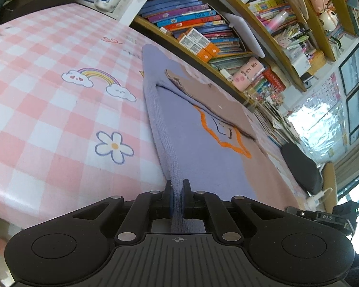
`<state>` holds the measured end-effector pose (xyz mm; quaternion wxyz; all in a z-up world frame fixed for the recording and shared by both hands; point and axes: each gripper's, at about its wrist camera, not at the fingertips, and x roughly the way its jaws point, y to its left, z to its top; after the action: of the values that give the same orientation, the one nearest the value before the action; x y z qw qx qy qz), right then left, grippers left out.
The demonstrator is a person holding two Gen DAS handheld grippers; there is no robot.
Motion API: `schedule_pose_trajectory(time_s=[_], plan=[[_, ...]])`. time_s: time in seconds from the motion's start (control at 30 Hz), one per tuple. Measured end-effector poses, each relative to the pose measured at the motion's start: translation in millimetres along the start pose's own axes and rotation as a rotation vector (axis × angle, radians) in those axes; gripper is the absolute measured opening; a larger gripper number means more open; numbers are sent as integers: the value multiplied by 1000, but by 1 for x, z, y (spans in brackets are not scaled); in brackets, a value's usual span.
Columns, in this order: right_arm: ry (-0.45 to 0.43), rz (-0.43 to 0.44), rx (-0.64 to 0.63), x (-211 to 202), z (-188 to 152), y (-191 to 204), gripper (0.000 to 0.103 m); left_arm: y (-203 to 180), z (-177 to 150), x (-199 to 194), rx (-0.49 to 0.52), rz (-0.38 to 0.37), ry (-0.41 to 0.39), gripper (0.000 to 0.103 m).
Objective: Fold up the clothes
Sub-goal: 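Grasp the lavender hem with the left tool while the right tool holds the pink hem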
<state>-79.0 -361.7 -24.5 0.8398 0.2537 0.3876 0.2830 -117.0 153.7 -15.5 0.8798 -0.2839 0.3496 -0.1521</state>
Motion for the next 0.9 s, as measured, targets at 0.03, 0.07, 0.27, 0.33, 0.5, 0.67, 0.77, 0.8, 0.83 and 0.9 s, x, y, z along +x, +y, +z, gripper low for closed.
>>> schedule_pose_trajectory(time_s=[0.03,0.07,0.27,0.33,0.5,0.67,0.77,0.8,0.83,0.9], plan=[[1,9,0,-4,-1,1,9,0,-1,-2,0,-8,3,4],[2,21,0,-8,-3,1,9,1,-3,-7,-4,-20,5,4],[-30,110,11,-32,-9,10,9,7,-10,-24,-107,-156,-44,4],[-76,159,11,-39,-2,15,8,7,-3,-29,-153,-224,-86,4],[-225,222,-21,-50,34,30,7,-6,26,-36,-181,-361,-216,4],[-344,209,-34,-37,82,34,7,-14,73,-22,-189,-414,-331,5],[-387,203,-15,-19,114,33,7,-16,97,-2,-203,-412,-369,5],[-397,197,-12,-13,125,33,7,-16,104,6,-210,-407,-373,5],[-402,175,-11,-5,134,33,7,-15,111,15,-209,-398,-373,5],[-405,111,-13,12,152,35,7,-15,126,33,-202,-380,-376,5]])
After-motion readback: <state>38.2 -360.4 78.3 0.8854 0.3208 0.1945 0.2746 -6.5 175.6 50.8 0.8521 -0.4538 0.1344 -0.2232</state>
